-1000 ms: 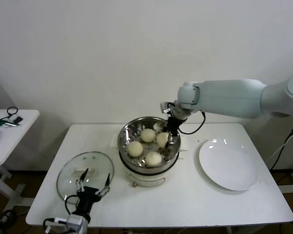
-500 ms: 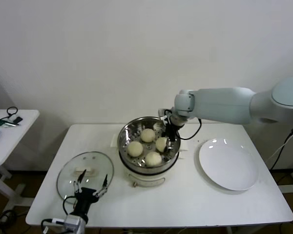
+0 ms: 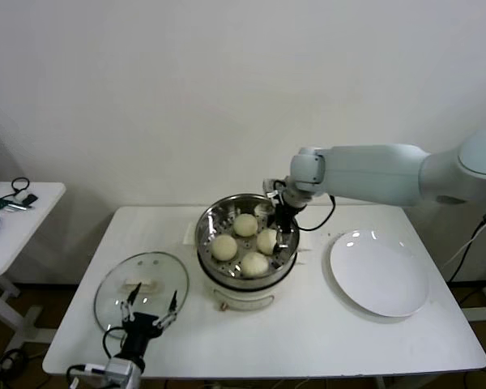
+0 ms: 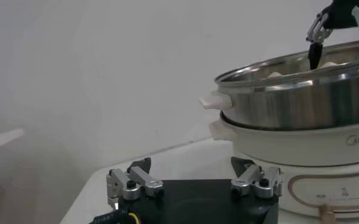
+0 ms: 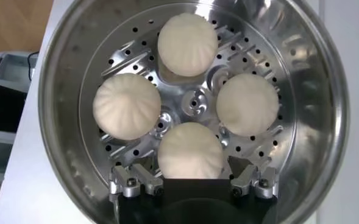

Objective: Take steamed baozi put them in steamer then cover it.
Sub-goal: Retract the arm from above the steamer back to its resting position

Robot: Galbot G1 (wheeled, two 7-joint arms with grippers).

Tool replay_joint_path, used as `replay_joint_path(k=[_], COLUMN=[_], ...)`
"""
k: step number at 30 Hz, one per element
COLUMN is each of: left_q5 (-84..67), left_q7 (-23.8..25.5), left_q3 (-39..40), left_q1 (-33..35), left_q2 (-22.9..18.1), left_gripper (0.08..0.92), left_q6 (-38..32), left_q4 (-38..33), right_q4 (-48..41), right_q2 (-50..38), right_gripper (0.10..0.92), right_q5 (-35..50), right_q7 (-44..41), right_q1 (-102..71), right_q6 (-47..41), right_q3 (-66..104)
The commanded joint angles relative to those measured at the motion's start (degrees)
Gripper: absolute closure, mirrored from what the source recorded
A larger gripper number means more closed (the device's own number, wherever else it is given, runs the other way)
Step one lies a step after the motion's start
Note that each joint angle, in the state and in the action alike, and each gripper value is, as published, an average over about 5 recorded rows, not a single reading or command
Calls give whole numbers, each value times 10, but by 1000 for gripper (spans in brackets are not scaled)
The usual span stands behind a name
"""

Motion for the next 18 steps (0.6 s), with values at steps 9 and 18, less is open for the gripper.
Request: replay_joint_path(k=[9, 18], left_q5=[6, 25], left_q7=[-3, -7], left_q3=[-6, -11], left_q1=[9, 7], left_q2=[-10, -19], left_gripper=[177, 177], left_q6=[-5, -2], left_q4=[-4, -11], right_q4=[86, 134], right_q2=[-209, -377], right_gripper=[203, 203], right_q5=[-65, -88], right_q7=[7, 132], right_q1=[51, -71], right_q6=[53, 165], right_q3=[111, 236])
